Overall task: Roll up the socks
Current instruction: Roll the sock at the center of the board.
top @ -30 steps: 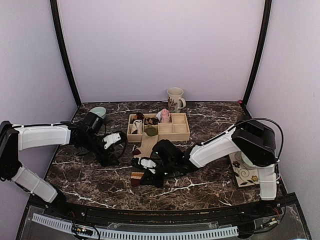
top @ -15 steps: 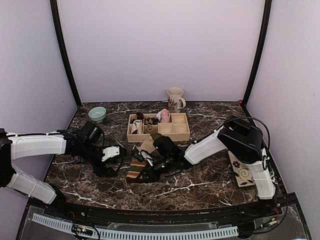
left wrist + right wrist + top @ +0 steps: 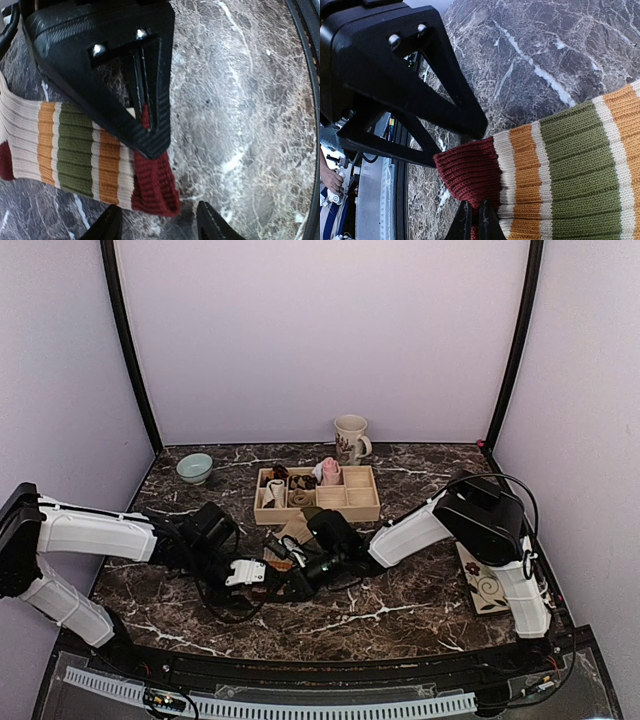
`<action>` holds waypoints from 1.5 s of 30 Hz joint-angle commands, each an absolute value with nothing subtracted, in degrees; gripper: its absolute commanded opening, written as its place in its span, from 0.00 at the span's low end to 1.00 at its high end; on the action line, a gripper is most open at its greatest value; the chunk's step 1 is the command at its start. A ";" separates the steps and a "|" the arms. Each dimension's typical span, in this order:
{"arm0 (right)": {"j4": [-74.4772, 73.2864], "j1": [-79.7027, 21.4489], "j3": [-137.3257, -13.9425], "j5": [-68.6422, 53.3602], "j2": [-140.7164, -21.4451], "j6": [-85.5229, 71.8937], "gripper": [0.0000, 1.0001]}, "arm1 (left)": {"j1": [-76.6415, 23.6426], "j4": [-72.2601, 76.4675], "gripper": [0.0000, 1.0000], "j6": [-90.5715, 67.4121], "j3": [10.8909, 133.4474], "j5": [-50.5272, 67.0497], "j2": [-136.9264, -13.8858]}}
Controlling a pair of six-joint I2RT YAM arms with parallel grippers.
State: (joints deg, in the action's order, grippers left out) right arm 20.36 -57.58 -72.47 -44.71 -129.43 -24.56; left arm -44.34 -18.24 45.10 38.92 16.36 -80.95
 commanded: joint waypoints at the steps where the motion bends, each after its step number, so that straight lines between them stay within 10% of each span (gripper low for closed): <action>1: 12.37 -56.35 -70.58 -40.28 -133.27 -24.42 0.03 | -45.80 -14.41 0.52 45.68 40.54 13.34 -82.30; 12: 13.14 -56.07 -69.92 -39.80 -132.20 -25.22 0.05 | -47.11 -14.19 0.16 45.58 41.13 13.28 -84.67; 21: 15.46 -55.99 -68.81 -39.41 -130.59 -25.92 0.17 | -47.11 -14.29 0.12 44.55 41.14 13.02 -85.58; 26: 23.89 -54.99 -63.69 -37.39 -125.12 -28.32 0.43 | -47.11 -16.58 0.00 41.93 42.95 13.93 -88.20; 29: 26.13 -54.05 -61.33 -35.88 -122.15 -28.27 0.97 | -47.07 -15.91 0.00 41.91 42.27 14.25 -88.02; 38: 32.41 -53.24 -46.94 -22.98 -107.86 -26.81 0.99 | -46.49 -18.19 0.00 42.24 43.55 16.77 -89.92; 45: 40.29 -55.64 -31.95 17.06 -83.38 -23.27 0.99 | -41.40 -22.89 0.00 41.85 48.51 23.42 -91.99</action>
